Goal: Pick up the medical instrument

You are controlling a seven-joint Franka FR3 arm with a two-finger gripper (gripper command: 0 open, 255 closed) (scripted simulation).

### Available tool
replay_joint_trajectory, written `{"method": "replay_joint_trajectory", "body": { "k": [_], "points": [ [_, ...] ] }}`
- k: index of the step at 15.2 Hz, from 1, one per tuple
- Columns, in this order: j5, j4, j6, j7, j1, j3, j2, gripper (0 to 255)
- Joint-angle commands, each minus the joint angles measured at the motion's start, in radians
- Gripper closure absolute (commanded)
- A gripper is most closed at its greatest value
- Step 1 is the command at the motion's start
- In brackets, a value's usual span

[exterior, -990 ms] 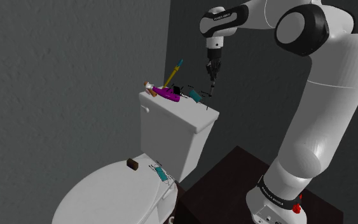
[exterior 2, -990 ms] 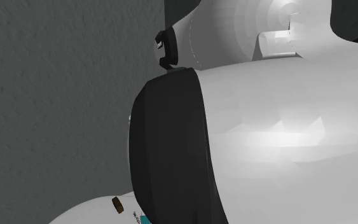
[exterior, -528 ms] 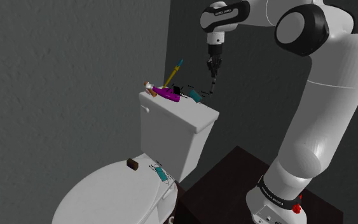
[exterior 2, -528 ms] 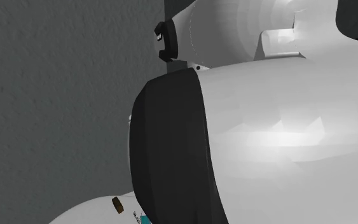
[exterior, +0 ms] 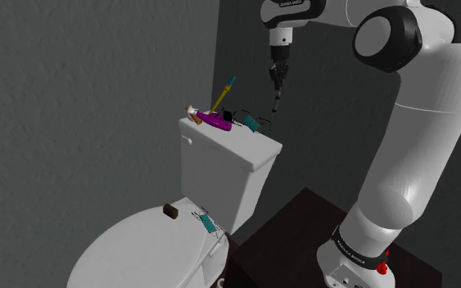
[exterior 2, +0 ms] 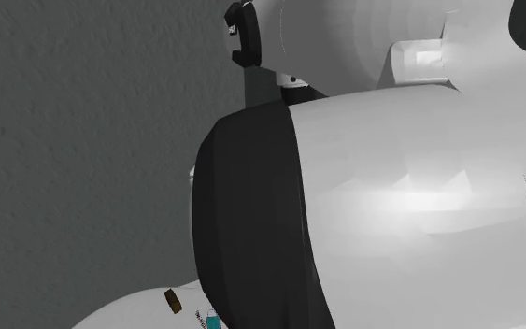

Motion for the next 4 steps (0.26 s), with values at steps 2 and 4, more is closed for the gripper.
{"method": "replay_joint_trajectory", "body": {
  "k": [2, 4],
  "points": [
    [0.002, 0.051, -0.042, -0.005, -0.002, -0.001, 0.009, 255],
    [0.002, 0.053, -0.044, -0.005, -0.002, -0.001, 0.01, 255]
  ]
}}
